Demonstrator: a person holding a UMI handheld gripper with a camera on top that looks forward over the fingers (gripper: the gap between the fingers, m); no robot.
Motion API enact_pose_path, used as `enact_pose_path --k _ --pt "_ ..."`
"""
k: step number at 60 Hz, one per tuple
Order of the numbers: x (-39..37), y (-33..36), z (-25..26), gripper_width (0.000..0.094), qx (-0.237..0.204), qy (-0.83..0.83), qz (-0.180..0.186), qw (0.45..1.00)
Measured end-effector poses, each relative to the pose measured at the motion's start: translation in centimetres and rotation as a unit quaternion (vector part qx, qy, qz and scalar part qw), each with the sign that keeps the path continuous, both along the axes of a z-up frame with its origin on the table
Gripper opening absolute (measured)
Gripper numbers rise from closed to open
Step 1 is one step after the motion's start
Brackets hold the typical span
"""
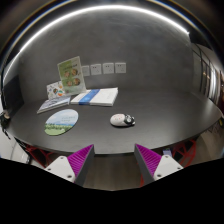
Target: Arrange mouse
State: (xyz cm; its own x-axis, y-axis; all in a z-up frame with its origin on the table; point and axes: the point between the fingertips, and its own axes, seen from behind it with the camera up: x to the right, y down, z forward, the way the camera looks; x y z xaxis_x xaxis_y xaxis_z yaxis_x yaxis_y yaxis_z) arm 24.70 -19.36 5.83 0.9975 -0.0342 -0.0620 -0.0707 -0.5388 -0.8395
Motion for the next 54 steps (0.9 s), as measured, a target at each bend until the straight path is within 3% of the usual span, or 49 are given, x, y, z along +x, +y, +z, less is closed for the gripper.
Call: enact_pose_path --k 18,26,30,33,54 --pt "-1.4 7.9 -3.6 0.0831 -0.004 0.009 0.064 0.998" --pt "-0.9 11.7 -6.0 0.0832 -0.030 0.016 0.094 0.995" --pt "0.3 13.2 -7.2 0.0840 -0.045 0.016 0.093 0.994" --pt "1.2 14.6 -7.1 0.0806 -0.037 0.013 0.094 0.995" --pt "0.8 24.0 -6.8 0.0816 -0.038 0.015 0.091 0.995"
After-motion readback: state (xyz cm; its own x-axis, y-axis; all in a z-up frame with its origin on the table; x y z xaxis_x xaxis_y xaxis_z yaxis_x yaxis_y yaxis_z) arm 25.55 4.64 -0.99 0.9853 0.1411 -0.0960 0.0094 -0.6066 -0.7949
